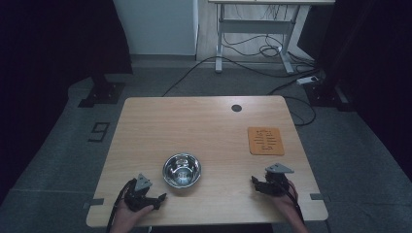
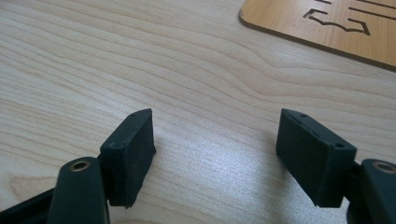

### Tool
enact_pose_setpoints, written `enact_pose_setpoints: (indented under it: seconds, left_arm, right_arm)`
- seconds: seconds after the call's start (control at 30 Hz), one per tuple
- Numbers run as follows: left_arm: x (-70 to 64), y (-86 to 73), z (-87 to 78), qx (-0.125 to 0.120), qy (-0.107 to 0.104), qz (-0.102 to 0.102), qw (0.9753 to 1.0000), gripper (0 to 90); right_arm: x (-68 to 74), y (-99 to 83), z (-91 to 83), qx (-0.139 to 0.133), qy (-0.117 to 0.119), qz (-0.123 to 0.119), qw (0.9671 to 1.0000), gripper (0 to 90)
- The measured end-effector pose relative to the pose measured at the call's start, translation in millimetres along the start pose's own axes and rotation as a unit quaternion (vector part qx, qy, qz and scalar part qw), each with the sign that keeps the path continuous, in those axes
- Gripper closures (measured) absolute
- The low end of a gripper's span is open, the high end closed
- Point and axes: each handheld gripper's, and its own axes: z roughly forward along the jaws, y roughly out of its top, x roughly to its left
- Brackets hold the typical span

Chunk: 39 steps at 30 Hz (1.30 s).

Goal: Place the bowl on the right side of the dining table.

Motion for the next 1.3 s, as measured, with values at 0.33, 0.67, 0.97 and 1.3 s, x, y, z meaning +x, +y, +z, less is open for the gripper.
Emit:
enact_pose_setpoints:
  seconds: [0.33,0.67,0.97,1.3]
  left_arm:
    - [0.0,0.0,0.0,0.0,0.0,0.0,1.0,11.8]
    - [0.0,0.0,0.0,0.0,0.0,0.0,1.0,11.8]
    - [0.0,0.0,0.0,0.0,0.0,0.0,1.0,11.8]
    - [0.0,0.1,0.0,0.0,0.0,0.0,1.0,11.8]
  right_arm:
    - [-0.3,0.7,1.1,0.002,-0.004,-0.001,1.0,24.4]
    - [-0.1,0.7,1.2,0.002,-0.005,0.003,1.0,23.3]
    - [-0.2,1.0,1.6,0.004,-0.007,0.005,1.0,22.0]
    - [-3.6,1.6,-0.2,0.001,-0.011,0.017,0.9998,22.6]
